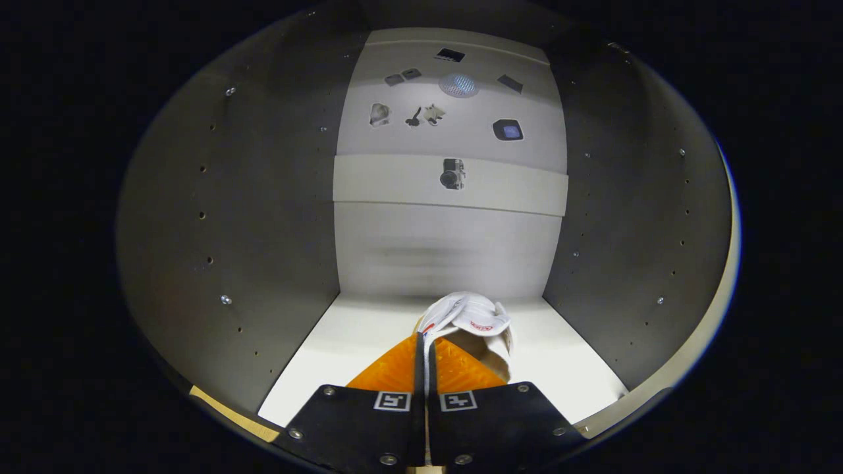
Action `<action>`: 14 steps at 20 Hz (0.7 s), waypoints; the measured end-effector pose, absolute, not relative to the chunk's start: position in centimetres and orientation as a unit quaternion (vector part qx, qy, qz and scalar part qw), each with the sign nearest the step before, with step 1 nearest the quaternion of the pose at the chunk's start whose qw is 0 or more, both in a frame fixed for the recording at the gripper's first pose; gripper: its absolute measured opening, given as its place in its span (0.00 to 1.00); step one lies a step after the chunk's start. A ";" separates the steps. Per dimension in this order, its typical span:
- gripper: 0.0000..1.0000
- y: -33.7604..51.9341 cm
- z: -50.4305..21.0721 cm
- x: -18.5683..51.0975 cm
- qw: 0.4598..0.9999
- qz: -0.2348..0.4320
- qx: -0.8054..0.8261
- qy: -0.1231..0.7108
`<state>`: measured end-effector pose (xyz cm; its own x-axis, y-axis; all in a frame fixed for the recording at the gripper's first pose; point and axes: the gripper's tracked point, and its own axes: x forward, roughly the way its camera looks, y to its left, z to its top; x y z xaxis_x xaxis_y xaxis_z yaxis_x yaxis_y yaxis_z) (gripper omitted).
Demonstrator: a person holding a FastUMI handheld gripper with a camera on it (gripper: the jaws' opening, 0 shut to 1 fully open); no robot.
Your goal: Open the shoe cabinet door, grab the shoes and put them into the shoe cabinet, then close the shoe cabinet door.
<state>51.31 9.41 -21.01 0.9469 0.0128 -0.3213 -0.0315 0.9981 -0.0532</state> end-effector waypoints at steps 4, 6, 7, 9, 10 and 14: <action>0.15 9.7 -20.9 51.3 0.987 0.014 -0.016 0.158; 0.32 10.0 -20.8 51.5 0.988 0.016 -0.014 0.153; 0.40 10.2 -20.7 51.3 0.988 0.018 -0.014 0.151; 0.49 10.6 -20.7 51.5 0.989 0.018 -0.016 0.148; 0.54 10.8 -20.8 51.6 0.989 0.017 -0.014 0.147; 0.79 11.1 -20.5 51.7 0.990 0.015 0.004 0.142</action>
<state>51.74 11.05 -20.47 0.9589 0.0318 -0.2819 -0.0293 0.9995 0.0129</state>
